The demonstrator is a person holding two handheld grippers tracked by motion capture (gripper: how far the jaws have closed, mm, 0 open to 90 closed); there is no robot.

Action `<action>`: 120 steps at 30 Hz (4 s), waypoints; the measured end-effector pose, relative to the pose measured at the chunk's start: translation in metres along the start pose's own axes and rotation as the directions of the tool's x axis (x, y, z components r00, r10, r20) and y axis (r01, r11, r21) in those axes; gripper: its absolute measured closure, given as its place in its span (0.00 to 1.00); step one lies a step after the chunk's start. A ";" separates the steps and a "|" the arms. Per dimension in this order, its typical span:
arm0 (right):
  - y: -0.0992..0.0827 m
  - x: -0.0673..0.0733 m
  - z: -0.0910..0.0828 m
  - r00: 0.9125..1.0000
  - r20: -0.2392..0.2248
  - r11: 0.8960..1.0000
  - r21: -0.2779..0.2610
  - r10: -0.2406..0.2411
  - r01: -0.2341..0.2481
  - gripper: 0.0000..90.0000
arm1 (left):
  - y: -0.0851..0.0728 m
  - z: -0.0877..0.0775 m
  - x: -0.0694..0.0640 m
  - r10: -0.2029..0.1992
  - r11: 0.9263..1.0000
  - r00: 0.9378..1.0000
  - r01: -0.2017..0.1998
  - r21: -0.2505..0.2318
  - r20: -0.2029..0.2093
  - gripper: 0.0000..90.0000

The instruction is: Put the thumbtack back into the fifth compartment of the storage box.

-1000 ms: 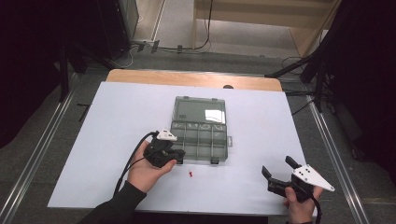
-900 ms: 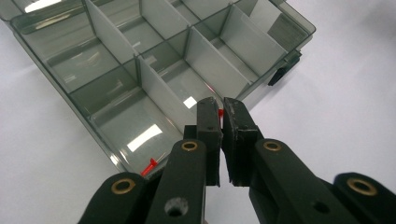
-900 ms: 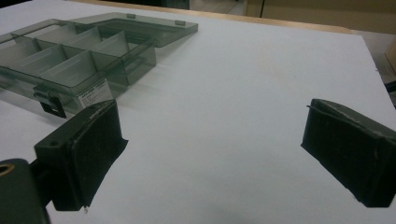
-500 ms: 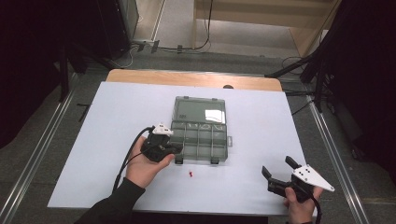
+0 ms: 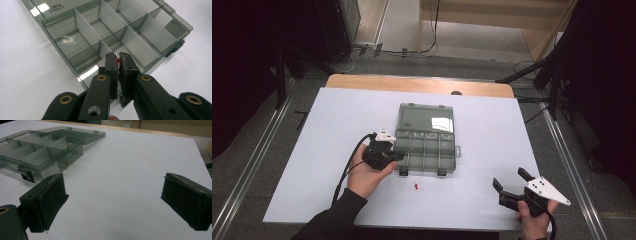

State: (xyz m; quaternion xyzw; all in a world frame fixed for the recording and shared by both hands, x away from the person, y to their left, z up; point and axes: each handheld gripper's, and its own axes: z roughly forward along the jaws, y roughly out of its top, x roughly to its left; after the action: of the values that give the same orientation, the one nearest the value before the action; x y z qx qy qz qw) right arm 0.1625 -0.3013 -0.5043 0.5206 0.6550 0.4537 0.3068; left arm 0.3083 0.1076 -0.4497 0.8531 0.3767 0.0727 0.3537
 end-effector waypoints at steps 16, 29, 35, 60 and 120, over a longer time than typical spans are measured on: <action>-0.001 0.000 0.000 1.000 0.000 1.000 0.003 0.000 0.000 0.06 | -0.003 0.012 0.006 0.002 1.000 1.000 -0.001 0.008 -0.025 0.95; -0.001 -0.001 0.000 1.000 0.000 1.000 0.003 0.002 -0.002 0.06 | -0.005 0.009 0.009 -0.002 1.000 1.000 0.003 -0.022 0.025 0.75; -0.001 -0.001 0.000 1.000 0.001 1.000 0.001 0.002 -0.002 0.06 | -0.004 0.005 0.008 -0.018 0.999 0.998 0.021 -0.042 0.067 0.62; 0.001 -0.001 -0.001 1.000 0.000 1.000 -0.003 -0.001 0.001 0.06 | 0.000 -0.002 -0.016 0.028 1.000 0.995 -0.029 0.006 0.097 0.00; 0.001 -0.002 -0.002 1.000 0.011 1.000 -0.012 -0.001 0.001 0.06 | -0.036 0.034 -0.065 0.047 0.983 0.998 -0.053 0.177 0.041 0.75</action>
State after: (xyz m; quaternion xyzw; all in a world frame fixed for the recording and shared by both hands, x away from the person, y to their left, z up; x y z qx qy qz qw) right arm 0.1619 -0.3041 -0.5030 0.5210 0.6507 0.4547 0.3138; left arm 0.2541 0.0606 -0.4894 0.8915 0.3536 0.0321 0.2812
